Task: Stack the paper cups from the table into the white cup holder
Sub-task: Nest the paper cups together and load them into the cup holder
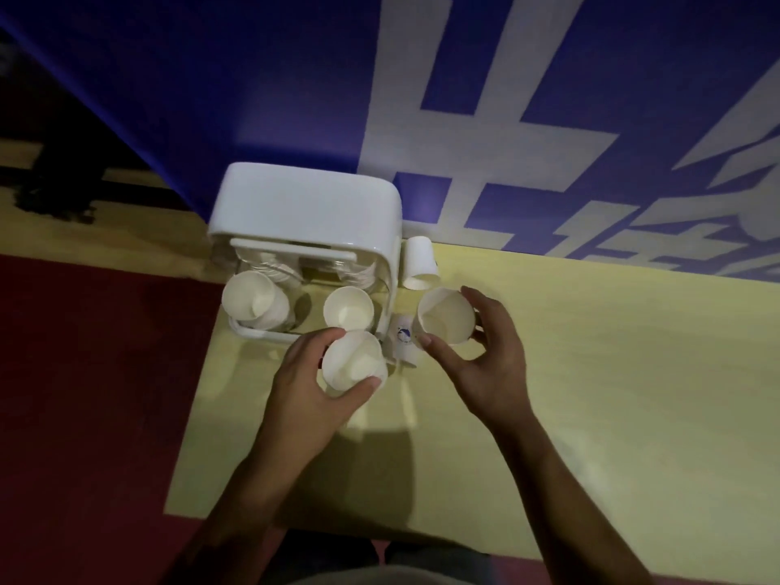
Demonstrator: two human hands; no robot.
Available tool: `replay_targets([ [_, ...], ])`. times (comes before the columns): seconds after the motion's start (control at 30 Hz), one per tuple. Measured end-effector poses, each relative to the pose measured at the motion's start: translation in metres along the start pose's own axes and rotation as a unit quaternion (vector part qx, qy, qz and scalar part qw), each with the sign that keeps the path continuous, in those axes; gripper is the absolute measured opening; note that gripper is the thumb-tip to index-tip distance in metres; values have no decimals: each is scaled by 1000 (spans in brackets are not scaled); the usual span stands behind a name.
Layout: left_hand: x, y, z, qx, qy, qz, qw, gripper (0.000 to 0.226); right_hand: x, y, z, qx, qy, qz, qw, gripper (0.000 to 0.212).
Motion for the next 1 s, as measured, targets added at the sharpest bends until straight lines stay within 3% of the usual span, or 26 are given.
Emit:
replay_targets([
  [0.33,8,38,65,-3,40,-27,999,61,-5,68,-79,27,-17,15,999,67],
  [0.73,18,59,101,-6,37,-12,999,71,-1,29,-136,-72,22,-8,997,75],
  [1.0,30,26,96,-33,17,-66,997,70,0,15,-143,-66,52,-43,996,77],
])
Point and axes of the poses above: each hand's wrist, its own x-axis towards the middle knuckle, its own z-axis out of the back of the hand, y = z × x, the point moved 5 cm from there along x, towards the middle knuckle, and after that the axes turned 6 degrees about -x, right-handed, at the moved point
